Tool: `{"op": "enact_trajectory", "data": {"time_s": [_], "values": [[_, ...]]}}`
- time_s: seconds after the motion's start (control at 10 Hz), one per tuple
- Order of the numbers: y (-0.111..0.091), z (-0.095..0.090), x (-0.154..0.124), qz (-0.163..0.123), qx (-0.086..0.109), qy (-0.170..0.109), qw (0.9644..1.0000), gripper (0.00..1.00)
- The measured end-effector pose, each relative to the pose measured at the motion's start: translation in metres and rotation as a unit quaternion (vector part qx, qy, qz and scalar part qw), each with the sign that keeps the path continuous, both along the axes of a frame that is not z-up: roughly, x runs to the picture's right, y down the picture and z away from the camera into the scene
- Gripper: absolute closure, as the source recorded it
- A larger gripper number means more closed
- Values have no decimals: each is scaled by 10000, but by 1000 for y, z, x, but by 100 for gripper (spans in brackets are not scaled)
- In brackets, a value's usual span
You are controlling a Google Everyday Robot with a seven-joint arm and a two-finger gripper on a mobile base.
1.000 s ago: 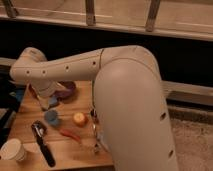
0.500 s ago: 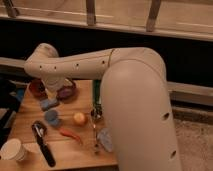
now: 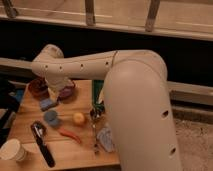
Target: Place sponge in paper cup
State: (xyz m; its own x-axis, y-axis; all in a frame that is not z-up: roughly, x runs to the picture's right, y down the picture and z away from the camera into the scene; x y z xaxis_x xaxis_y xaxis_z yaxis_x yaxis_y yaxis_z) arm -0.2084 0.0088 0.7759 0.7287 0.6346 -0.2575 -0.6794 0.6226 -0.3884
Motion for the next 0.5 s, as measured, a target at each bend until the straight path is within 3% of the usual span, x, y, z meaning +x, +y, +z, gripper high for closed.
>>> {"op": "enact_trajectory", "data": {"time_s": [0.3, 0.5], "values": [[1, 53, 3, 14, -227, -343, 9992, 24], [-8, 68, -8, -6, -261, -532, 9982, 24]]}}
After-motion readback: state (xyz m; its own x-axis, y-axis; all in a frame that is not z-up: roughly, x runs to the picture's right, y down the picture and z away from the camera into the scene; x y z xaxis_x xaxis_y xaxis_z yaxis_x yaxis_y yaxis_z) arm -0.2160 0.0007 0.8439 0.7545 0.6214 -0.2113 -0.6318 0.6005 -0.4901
